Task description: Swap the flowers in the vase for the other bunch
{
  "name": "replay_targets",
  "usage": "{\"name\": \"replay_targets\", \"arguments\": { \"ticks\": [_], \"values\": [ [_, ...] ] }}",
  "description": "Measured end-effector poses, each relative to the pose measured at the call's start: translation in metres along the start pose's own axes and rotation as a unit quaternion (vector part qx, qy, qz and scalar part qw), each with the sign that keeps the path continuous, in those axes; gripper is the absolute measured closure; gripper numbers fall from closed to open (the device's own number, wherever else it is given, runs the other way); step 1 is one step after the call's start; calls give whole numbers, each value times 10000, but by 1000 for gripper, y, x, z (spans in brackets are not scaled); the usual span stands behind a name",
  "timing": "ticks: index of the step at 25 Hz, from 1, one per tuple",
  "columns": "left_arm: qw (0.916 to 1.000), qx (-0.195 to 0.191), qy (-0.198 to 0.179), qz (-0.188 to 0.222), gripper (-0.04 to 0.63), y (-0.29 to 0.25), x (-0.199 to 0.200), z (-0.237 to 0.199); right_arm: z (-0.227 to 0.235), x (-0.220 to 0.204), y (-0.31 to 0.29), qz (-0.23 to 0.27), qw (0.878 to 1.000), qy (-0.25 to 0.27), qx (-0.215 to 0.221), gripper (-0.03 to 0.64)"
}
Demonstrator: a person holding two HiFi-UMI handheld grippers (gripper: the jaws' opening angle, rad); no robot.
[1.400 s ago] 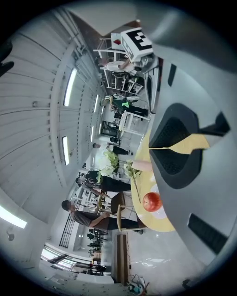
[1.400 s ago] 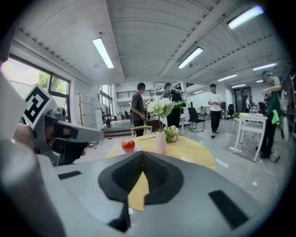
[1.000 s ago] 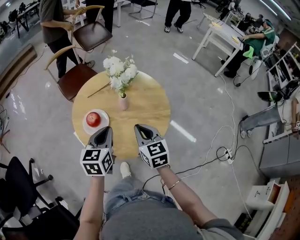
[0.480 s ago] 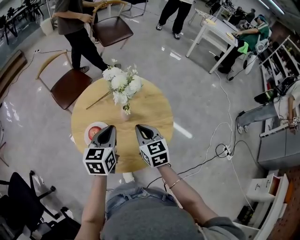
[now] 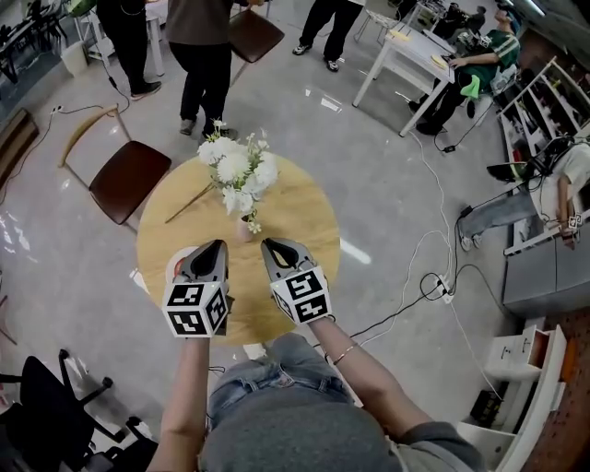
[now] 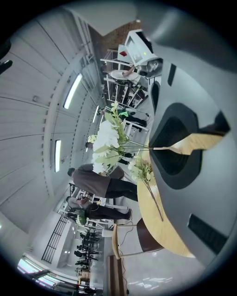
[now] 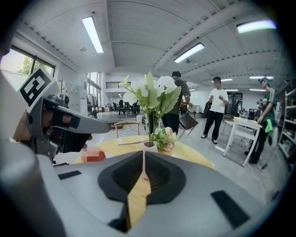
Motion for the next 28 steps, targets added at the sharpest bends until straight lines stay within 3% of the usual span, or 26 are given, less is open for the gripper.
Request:
{"name": "replay_targets", "arguments": {
  "ticks": [5,9,21,28],
  "values": [
    [9998,-150,-82,-49,569,-6,5,2,-4,3,-7,8,9999,-6,114,599],
    [9999,-117,-92,-78,525,-11,6,1,-5,1,-15,-87,9998,36,197,548],
    [9997,-31,-103,-199,509,-37,10,1,11,-5,-39,-224,9990,0,388,438],
    [9995,38,-43,-321,509,-51,6,2,13,-11,-58,-341,9959,214,804,376]
  ]
}}
Point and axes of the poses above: the fingertips, and each gripper's own axes: y backward along the fingers, z to its right, x out of its top, the point moved 2 cm from there along y, backward along the fingers, and after that the axes turned 9 degrees about z, right-handed, at the moved point
